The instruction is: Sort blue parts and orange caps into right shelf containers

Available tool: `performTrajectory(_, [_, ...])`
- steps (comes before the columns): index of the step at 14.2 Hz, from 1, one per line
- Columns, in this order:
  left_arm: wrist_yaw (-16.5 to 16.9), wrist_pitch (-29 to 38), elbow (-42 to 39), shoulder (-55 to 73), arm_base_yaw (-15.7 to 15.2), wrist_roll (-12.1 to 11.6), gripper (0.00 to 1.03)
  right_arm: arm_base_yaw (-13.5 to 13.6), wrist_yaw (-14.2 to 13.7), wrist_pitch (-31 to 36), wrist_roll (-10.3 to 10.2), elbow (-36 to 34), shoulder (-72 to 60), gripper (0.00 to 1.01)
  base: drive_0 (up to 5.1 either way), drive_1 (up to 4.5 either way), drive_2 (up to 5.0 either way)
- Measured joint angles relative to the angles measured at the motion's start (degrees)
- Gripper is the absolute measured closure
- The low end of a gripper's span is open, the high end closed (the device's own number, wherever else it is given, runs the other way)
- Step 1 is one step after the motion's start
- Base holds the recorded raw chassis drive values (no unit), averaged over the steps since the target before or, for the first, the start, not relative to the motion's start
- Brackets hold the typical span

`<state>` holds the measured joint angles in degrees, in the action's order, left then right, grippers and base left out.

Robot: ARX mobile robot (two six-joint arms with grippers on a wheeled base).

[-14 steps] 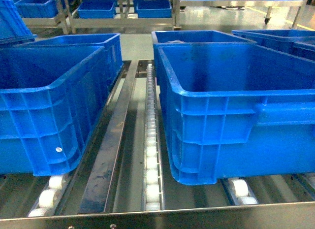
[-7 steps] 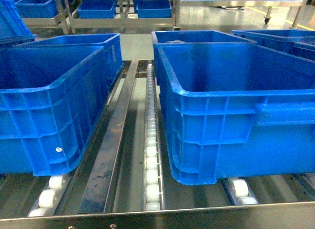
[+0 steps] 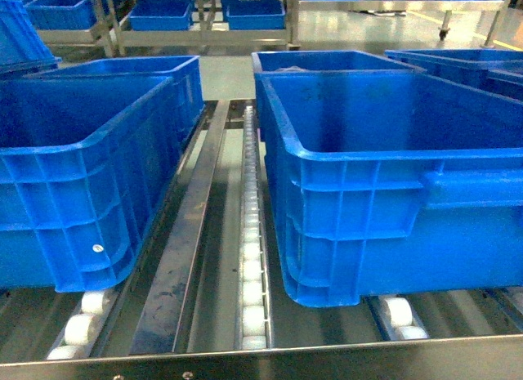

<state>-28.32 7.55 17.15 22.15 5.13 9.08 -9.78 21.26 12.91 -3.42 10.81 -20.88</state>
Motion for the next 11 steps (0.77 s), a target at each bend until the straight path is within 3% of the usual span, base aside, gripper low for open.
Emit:
performTrajectory(10, [0.0,0.0,0.0,0.0,0.0,0.0,0.05,0.0,-0.1,-0.5,0.0,0.0,0.0,0.60,0.0,0.00,0.0])
performTrajectory(11, [0.0,0.0,0.0,0.0,0.0,0.0,0.05,1.3,-4.1,-15.8,2.2,5.3,-2.9,0.60,0.0,0.00,0.0])
